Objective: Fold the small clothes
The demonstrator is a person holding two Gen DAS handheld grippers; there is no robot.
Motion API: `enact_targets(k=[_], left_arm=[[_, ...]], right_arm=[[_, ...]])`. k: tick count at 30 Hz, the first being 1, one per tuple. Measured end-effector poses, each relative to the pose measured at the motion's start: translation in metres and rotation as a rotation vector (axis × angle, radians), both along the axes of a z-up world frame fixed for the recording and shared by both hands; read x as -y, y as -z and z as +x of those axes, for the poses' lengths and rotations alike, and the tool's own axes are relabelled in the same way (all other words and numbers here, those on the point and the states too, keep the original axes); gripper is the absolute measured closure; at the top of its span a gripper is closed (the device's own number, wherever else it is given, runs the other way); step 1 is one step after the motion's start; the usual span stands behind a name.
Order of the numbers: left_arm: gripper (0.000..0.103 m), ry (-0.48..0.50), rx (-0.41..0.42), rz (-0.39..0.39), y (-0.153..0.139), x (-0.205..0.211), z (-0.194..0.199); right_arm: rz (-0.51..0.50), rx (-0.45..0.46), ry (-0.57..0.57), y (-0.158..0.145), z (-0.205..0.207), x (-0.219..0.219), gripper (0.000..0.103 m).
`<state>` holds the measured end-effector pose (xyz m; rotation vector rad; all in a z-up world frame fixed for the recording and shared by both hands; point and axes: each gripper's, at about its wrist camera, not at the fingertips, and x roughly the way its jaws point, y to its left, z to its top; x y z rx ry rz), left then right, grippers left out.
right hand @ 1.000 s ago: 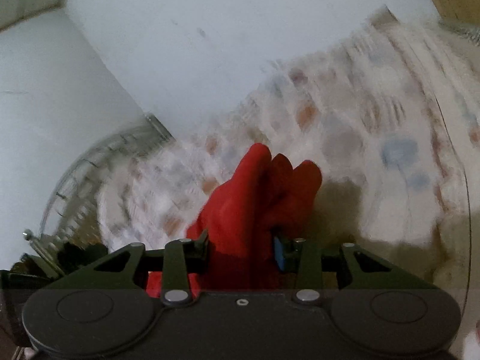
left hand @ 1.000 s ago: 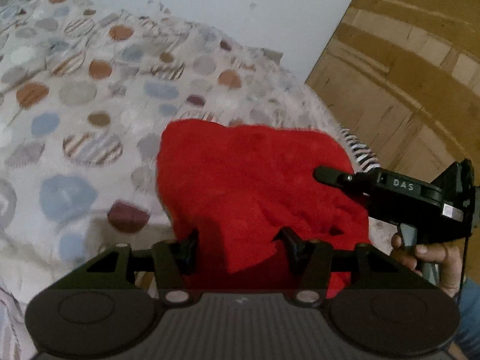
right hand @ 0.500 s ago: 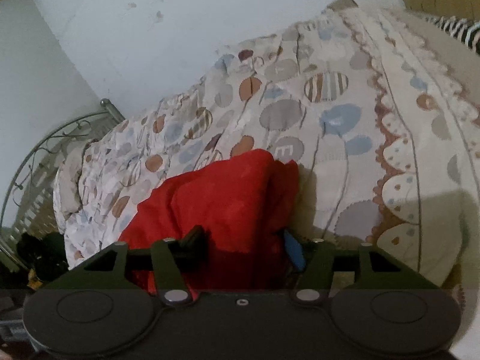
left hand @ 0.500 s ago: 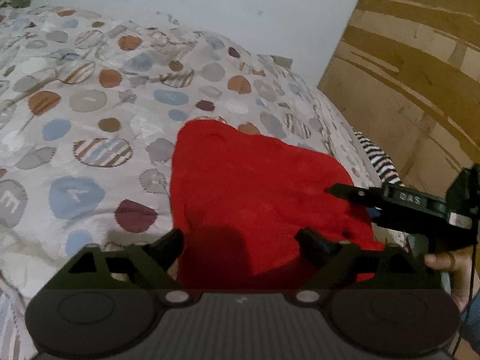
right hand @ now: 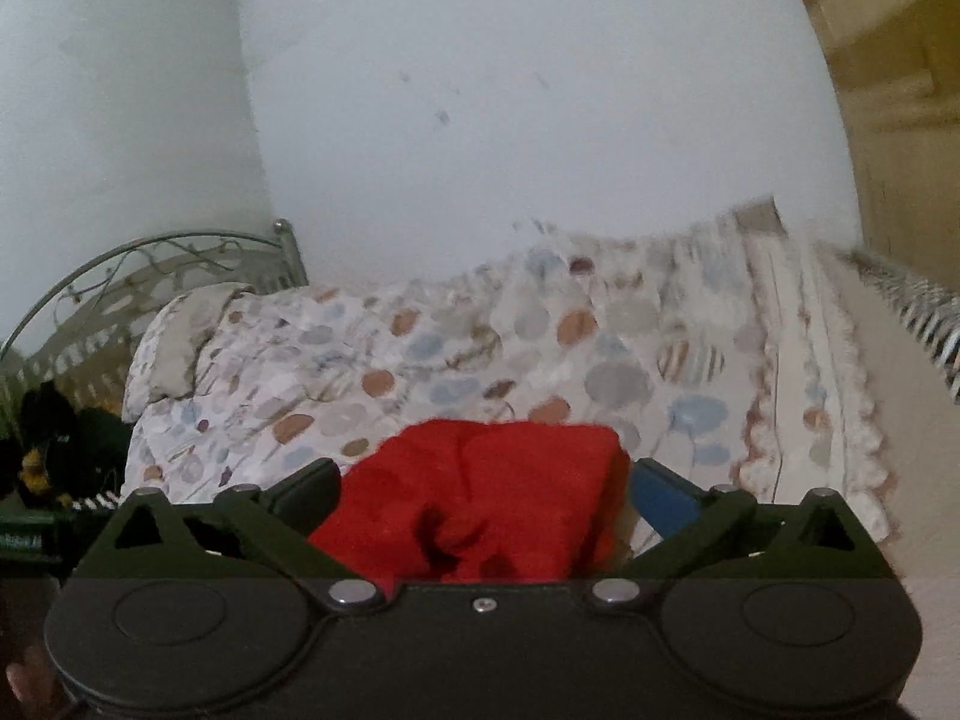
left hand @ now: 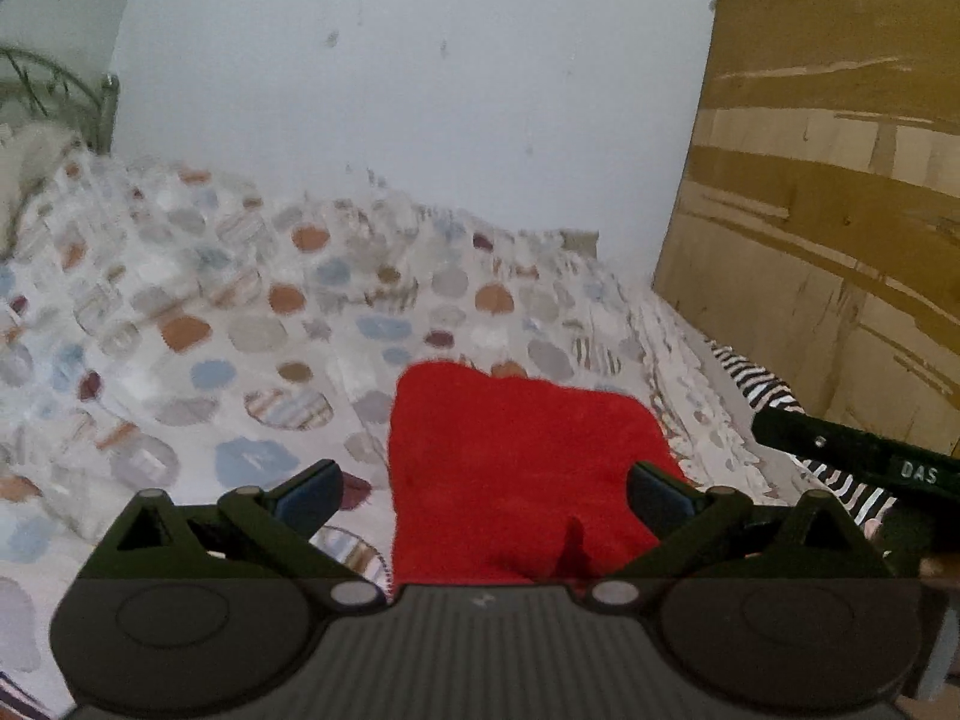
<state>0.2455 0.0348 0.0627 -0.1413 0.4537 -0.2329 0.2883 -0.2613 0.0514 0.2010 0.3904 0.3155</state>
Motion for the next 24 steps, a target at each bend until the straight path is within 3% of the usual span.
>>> enact_targets(k=[8,24], left_arm=[[0.001,-0.028,0.082,0.036,-0.016,-0.003,-0.069],[0.001,-0.128,0.113,0.094,0.012,0.004,-0.189]], right_arm=[[-0.06,0.134,0.029,-0.023,-0.082,-0.015,0.001],[-0.101,0.17,0.001,-0.003,-0.206,-0.022,0.0]])
